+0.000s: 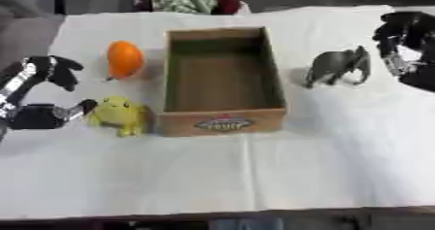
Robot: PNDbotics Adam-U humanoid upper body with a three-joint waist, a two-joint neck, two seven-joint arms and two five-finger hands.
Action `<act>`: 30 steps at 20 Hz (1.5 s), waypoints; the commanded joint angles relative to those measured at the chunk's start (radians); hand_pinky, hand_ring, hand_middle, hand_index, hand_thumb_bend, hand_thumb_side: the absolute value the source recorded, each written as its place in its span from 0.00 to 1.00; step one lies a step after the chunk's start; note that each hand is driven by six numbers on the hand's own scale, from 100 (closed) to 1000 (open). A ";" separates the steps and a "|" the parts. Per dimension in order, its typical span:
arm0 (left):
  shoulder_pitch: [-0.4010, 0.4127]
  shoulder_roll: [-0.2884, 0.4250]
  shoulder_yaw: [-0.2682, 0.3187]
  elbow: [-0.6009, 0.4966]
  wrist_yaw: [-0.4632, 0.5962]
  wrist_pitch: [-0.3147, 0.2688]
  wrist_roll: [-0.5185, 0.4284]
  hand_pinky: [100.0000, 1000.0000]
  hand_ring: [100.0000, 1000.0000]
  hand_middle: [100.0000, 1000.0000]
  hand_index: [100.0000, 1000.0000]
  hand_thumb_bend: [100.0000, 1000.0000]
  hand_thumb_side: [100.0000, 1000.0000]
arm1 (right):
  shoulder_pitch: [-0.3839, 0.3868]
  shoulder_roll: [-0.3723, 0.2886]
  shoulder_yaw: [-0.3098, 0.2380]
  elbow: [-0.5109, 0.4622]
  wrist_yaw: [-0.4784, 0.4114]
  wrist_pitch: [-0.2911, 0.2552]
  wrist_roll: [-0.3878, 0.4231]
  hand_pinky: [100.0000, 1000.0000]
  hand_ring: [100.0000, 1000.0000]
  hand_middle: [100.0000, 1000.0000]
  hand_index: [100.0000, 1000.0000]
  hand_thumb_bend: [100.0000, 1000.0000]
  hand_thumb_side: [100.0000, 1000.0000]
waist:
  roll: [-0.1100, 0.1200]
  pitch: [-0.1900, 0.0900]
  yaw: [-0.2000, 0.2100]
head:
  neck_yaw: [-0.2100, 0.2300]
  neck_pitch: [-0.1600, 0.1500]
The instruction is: Pick up objects on the table and place them in the box.
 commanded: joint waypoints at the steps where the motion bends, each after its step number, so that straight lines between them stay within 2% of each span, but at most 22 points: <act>1: -0.044 0.078 -0.033 0.010 -0.021 -0.011 -0.039 0.67 0.53 0.48 0.74 0.47 0.14 | -0.013 -0.012 -0.002 -0.013 0.002 0.000 0.003 0.62 0.68 0.61 0.80 0.00 0.19 | 0.002 -0.017 -0.003 | 0.005 -0.002; 7: -0.137 0.129 -0.125 0.088 -0.070 -0.039 -0.120 0.67 0.54 0.51 0.74 0.52 0.18 | -0.014 -0.011 0.003 -0.010 0.002 -0.001 0.008 0.62 0.68 0.61 0.80 0.00 0.19 | 0.005 -0.019 -0.012 | 0.012 0.002; 12: -0.213 0.119 -0.184 0.186 -0.145 -0.069 -0.178 0.67 0.55 0.54 0.74 0.57 0.20 | -0.014 -0.010 0.006 -0.008 0.001 -0.003 0.011 0.62 0.68 0.61 0.80 0.00 0.19 | 0.005 -0.022 -0.020 | 0.015 0.003; 22: -0.291 0.054 -0.200 0.372 -0.314 -0.142 -0.218 0.67 0.57 0.55 0.74 0.62 0.22 | -0.014 -0.009 0.009 -0.006 0.000 -0.004 0.013 0.62 0.68 0.61 0.80 0.00 0.19 | 0.004 -0.023 -0.018 | 0.014 0.004; 30: -0.322 0.001 -0.200 0.441 -0.416 -0.198 -0.190 0.67 0.57 0.55 0.74 0.62 0.22 | -0.014 -0.010 0.009 -0.004 0.000 -0.005 0.014 0.62 0.68 0.61 0.80 0.00 0.19 | 0.004 -0.021 -0.020 | 0.014 0.005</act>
